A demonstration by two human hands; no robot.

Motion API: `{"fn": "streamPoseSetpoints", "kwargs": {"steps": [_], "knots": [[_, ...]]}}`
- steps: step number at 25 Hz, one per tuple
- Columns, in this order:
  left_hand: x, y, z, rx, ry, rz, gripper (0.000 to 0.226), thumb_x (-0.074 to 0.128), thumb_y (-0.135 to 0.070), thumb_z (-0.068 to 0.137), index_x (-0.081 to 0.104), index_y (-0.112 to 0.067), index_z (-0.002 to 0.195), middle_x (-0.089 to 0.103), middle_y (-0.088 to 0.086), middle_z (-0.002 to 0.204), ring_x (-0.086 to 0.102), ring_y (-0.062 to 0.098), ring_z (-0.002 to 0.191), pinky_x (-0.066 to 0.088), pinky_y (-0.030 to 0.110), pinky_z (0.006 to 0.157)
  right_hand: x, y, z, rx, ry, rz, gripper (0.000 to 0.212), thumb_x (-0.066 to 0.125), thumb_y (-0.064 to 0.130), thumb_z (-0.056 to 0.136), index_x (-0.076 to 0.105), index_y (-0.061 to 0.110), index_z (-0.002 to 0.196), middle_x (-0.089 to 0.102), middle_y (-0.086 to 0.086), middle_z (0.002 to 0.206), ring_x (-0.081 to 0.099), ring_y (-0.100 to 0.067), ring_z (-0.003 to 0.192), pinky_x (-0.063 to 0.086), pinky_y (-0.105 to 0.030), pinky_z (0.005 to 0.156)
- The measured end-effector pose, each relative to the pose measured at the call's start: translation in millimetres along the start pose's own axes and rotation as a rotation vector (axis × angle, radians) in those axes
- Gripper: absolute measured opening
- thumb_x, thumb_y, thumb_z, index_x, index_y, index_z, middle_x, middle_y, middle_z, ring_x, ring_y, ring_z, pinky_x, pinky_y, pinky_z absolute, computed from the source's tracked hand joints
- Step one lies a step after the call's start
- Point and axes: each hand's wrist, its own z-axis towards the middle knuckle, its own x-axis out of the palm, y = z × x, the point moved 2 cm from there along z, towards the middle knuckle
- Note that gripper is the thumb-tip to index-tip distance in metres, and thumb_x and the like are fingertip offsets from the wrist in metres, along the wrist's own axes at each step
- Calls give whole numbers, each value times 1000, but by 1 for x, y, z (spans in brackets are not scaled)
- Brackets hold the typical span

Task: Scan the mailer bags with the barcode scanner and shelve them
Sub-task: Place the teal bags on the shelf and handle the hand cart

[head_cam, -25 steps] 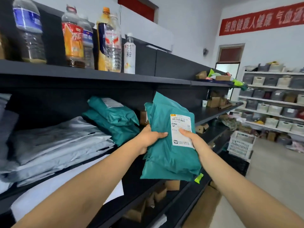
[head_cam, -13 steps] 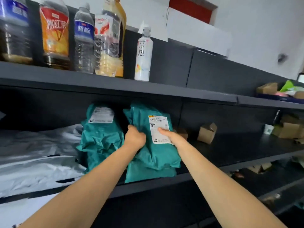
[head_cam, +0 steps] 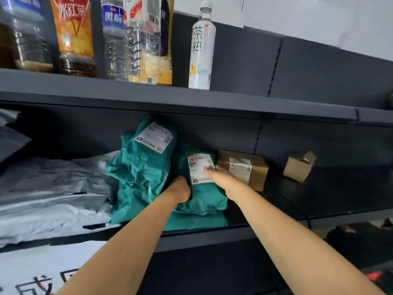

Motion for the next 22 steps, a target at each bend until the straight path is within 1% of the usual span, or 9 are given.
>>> {"fn": "streamPoseSetpoints", "kwargs": {"steps": [2,4,6,8,10,12,16,19,22], "knots": [[-6,-8,-7,38,-77,-31,30,42,0,92,56,10,116,57,26,125,56,35,114,44,33,88,-4,7,-16,-61,12,-43,48,48,29,100,40,12,144,48,1,134,42,-22,134,32,-23,98],[-23,-25,-24,121,-180,-41,43,42,0,92,40,8,133,41,28,140,44,37,128,38,34,101,-11,14,-26,-168,-78,-100,43,43,18,102,42,12,144,46,-1,141,40,-22,136,32,-23,100],[-47,-49,-49,334,-269,15,47,42,1,89,40,3,135,37,26,141,40,38,130,38,38,104,-10,29,-44,-327,-182,-187,40,44,6,97,51,6,136,53,-13,140,48,-27,129,36,-23,97],[-77,-62,-75,516,-346,108,38,43,0,84,54,-1,121,52,19,124,51,37,115,46,41,93,-3,46,-66,-452,-283,-206,30,49,2,93,63,2,120,64,-16,123,58,-29,116,41,-25,89],[-115,-52,-101,534,-457,280,34,43,-6,87,56,-7,119,55,15,119,54,36,109,47,41,84,12,68,-101,-567,-345,-240,24,52,6,93,67,7,112,68,-8,113,62,-19,104,45,-25,87],[-153,-14,-118,474,-519,418,31,42,-9,90,54,-9,118,56,13,118,55,36,106,43,39,77,38,91,-141,-675,-305,-322,24,53,10,93,65,10,114,66,-4,112,60,-15,100,47,-25,88],[-215,110,-168,402,-519,613,35,43,-7,88,52,-12,122,55,11,117,56,33,104,42,36,70,130,125,-203,-780,-209,-408,27,57,13,92,64,10,118,64,-7,116,61,-21,102,49,-35,93],[-268,220,-233,331,-508,666,35,41,-7,89,50,-14,122,54,10,117,56,34,102,43,36,68,240,153,-253,-832,-157,-351,26,59,11,89,65,9,114,66,-9,110,62,-24,96,48,-36,90],[-314,325,-297,227,-468,608,38,37,-7,91,49,-19,125,52,9,121,56,34,106,43,36,74,367,176,-301,-796,10,-419,28,59,16,87,65,12,114,67,-7,110,62,-25,100,48,-33,86]]}}
